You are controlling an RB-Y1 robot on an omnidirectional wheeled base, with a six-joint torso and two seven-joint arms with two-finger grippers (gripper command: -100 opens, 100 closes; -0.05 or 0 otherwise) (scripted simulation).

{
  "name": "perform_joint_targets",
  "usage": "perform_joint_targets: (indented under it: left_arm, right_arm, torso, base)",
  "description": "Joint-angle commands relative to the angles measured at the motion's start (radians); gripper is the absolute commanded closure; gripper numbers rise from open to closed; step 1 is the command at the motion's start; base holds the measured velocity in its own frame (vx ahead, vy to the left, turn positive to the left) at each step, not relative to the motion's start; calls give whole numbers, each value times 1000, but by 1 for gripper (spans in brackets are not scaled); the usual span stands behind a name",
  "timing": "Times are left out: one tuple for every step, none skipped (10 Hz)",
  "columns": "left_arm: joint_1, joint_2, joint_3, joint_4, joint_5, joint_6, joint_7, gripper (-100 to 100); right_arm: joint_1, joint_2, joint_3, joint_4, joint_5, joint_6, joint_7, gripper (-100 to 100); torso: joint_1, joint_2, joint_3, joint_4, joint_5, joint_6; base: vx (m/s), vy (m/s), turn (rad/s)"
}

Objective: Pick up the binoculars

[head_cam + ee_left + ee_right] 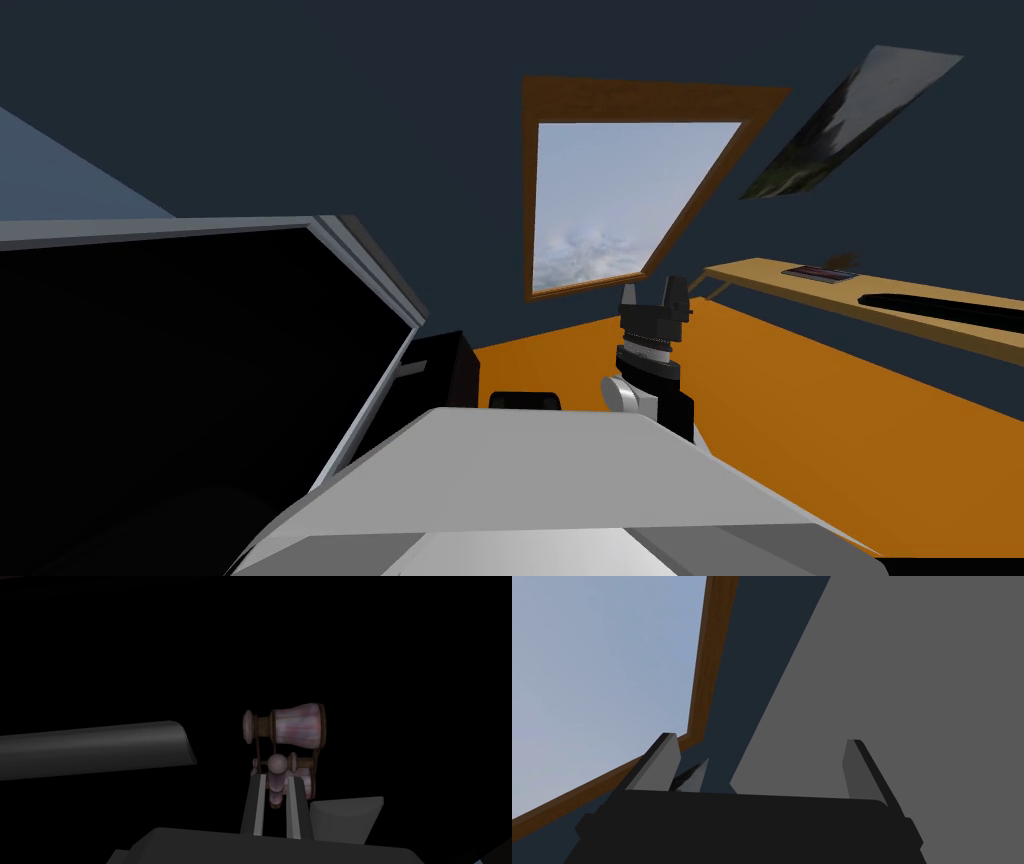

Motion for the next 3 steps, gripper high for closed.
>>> perform_joint_targets:
  left_arm:
    - [26, 5, -1, -33, 3, 7, 0, 100]
    - [17, 2, 0, -20, 1, 4, 0, 100]
    - [18, 2, 0, -22, 2, 5, 0, 0]
  right_arm:
    - [0, 0, 0, 0, 0, 0, 0, 0]
    - [0, 0, 0, 0, 0, 0, 0, 0]
    - [0, 0, 0, 0, 0, 0, 0, 0]
  torso:
    - [0, 0, 0, 0, 0, 0]
    - [0, -1, 0, 0, 0, 0]
    - [0, 0, 0, 0, 0, 0]
  base:
    - [24, -7, -5]
    - [10, -3, 3]
    - [0, 0, 0]
